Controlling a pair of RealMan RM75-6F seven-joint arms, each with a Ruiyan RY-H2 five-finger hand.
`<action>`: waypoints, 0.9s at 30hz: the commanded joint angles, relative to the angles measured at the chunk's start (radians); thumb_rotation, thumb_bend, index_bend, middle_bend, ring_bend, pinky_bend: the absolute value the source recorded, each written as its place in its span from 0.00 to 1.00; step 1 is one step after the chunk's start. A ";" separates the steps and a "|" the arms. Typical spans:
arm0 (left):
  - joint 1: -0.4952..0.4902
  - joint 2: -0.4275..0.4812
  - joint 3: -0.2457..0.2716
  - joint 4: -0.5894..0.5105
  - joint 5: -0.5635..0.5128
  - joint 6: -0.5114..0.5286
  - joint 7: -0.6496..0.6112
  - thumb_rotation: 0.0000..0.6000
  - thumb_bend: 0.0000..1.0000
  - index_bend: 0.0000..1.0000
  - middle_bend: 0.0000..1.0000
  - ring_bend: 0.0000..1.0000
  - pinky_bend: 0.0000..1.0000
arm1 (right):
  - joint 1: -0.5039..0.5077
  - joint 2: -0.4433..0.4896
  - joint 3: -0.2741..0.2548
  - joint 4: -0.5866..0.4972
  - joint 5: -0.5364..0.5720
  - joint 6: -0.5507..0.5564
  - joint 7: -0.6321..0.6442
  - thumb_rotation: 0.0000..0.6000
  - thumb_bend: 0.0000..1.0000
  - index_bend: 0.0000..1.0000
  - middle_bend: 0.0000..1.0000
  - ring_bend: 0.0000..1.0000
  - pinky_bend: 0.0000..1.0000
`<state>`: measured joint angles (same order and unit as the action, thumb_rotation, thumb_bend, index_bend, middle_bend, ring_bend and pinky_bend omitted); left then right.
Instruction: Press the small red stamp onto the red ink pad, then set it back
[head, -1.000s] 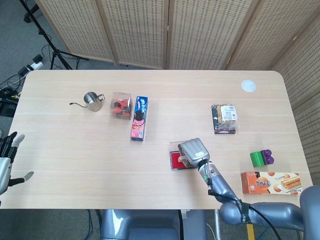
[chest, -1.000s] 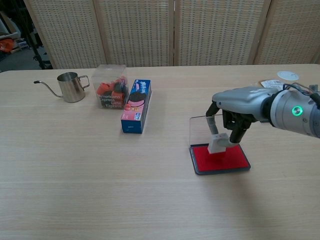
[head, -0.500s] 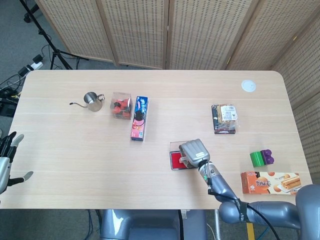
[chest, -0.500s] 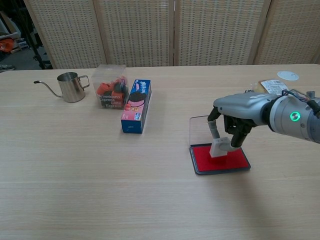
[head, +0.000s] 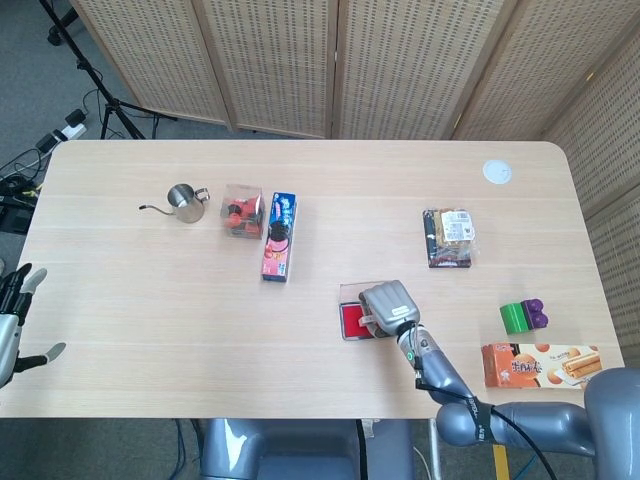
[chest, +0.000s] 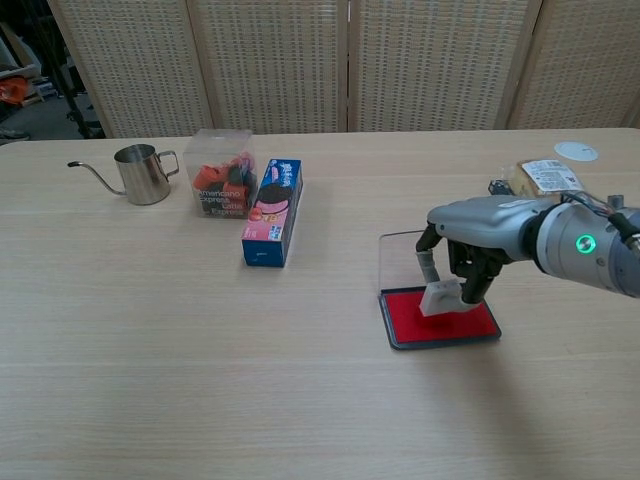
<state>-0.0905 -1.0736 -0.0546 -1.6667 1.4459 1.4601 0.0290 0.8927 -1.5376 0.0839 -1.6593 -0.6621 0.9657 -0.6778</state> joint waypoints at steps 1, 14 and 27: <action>0.000 0.000 0.000 -0.001 0.000 0.001 -0.003 1.00 0.00 0.00 0.00 0.00 0.00 | 0.002 -0.006 -0.001 0.005 0.003 0.001 0.000 1.00 0.67 0.57 0.97 1.00 1.00; 0.000 0.004 -0.001 0.002 -0.003 -0.001 -0.014 1.00 0.00 0.00 0.00 0.00 0.00 | 0.001 0.050 0.019 -0.074 -0.004 0.026 0.020 1.00 0.67 0.57 0.97 1.00 1.00; 0.002 0.003 0.002 -0.001 0.006 0.004 -0.009 1.00 0.00 0.00 0.00 0.00 0.00 | -0.047 0.226 -0.003 -0.156 -0.047 0.008 0.101 1.00 0.67 0.57 0.97 1.00 1.00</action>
<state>-0.0890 -1.0700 -0.0527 -1.6676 1.4507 1.4631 0.0191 0.8628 -1.3261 0.0976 -1.8304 -0.7132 0.9919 -0.6005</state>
